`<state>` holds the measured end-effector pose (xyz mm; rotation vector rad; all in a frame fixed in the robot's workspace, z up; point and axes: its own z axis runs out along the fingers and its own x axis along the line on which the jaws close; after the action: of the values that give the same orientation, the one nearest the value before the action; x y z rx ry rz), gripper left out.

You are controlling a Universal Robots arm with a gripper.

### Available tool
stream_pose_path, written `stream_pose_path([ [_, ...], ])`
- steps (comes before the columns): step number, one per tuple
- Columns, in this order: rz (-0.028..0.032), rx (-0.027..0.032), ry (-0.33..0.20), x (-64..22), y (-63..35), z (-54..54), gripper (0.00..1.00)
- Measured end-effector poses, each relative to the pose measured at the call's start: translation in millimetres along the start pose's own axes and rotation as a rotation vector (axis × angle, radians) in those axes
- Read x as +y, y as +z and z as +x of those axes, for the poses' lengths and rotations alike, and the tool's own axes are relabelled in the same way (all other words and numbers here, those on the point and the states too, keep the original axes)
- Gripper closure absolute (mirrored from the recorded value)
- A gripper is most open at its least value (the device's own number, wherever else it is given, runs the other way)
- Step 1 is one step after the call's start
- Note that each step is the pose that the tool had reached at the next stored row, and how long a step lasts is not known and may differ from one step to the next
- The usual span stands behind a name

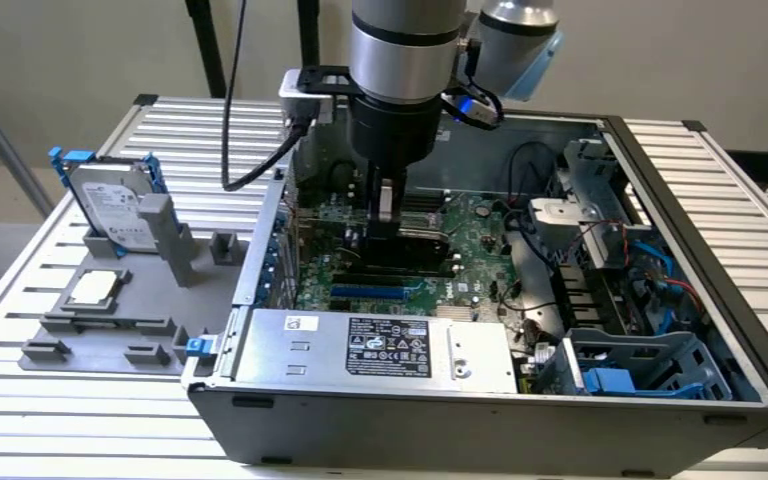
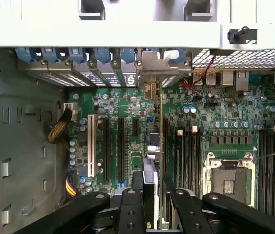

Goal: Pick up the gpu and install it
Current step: 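Insert the gpu into the slot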

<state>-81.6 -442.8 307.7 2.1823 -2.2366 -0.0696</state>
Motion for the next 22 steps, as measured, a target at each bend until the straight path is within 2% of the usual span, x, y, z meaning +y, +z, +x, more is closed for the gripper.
stream_pose_path([
  [6,0.0001,-0.0037,-0.007,-0.5,10.9,1.3,0.73],
  [12,0.0004,-0.0041,-0.007,-0.1,21.6,1.5,0.73],
  [22,0.0012,-0.0044,-0.007,5.3,40.1,2.0,0.73],
])
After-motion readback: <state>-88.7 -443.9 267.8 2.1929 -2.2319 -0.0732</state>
